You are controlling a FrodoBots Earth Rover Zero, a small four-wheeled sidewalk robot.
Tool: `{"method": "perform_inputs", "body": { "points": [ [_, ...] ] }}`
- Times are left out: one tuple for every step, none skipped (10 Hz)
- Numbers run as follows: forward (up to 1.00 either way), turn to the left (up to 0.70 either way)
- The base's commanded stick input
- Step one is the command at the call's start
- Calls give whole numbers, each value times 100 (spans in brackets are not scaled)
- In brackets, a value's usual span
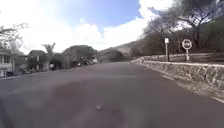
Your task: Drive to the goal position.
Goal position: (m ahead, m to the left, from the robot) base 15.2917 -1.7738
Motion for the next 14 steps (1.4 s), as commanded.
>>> {"method": "perform_inputs", "body": {
  "points": [
    [70,0],
    [70,0],
    [70,0],
    [70,0],
    [70,0],
    [70,0],
    [70,0],
    [70,0],
    [70,0],
    [70,0],
    [70,0],
    [70,0],
    [70,0],
    [70,0]
  ]
}}
